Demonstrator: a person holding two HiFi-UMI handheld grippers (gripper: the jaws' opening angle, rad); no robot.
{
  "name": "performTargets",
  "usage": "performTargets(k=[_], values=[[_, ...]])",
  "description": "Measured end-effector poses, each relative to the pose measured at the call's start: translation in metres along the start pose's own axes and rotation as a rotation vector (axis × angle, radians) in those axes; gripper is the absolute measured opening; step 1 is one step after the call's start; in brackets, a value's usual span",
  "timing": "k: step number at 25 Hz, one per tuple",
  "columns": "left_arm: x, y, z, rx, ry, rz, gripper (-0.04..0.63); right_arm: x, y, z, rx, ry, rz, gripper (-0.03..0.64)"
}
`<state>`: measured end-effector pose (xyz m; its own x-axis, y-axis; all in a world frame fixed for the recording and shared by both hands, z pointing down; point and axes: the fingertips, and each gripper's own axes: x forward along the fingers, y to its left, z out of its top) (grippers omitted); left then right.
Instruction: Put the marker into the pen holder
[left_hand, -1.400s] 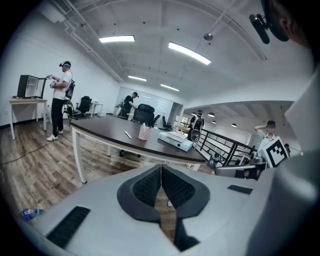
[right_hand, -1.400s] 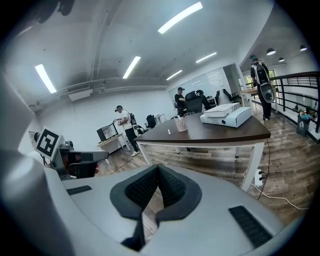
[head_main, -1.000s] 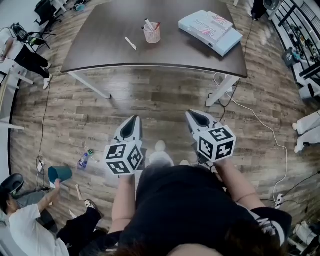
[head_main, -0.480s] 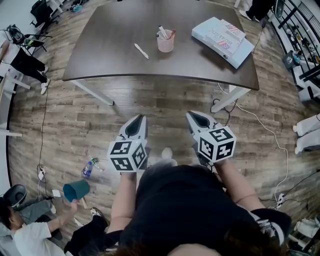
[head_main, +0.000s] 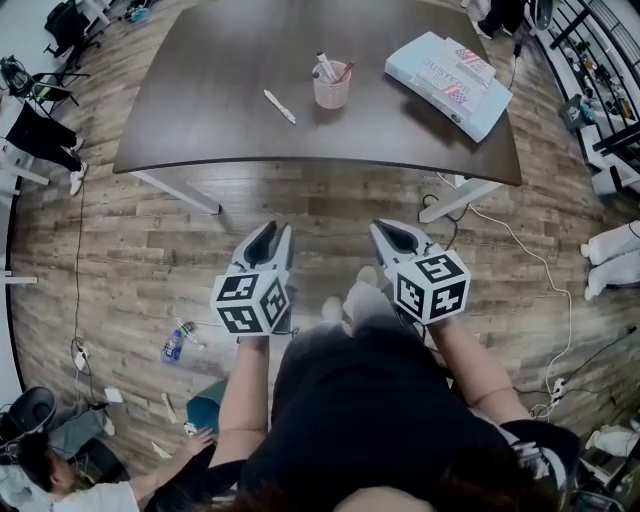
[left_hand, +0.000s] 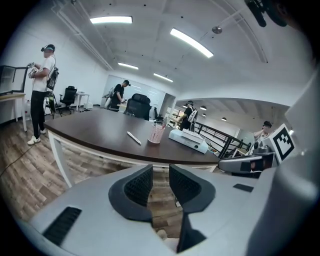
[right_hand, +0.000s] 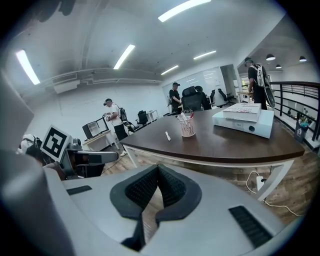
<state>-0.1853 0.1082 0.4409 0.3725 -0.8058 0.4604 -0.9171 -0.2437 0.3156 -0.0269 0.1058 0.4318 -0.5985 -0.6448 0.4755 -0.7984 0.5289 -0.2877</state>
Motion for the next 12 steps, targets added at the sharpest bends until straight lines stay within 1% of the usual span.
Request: performTargets(k=[5,9,12], values=[[0.036,0.006,0.010,-0.015,0.020,0.043,0.127,0.024,-0.030,0.014,-0.007,0.017,0.015,0.017],[0.072,0.017,0.025,-0.053,0.005,0.117,0.135,0.044,-0.055,0.032,-0.038,0.033,0.046,0.017],[0.102,0.019,0.039,-0.057,-0.013,0.166,0.143,0.061,-0.077,0.047,-0.067,0.043,0.074,0.017]])
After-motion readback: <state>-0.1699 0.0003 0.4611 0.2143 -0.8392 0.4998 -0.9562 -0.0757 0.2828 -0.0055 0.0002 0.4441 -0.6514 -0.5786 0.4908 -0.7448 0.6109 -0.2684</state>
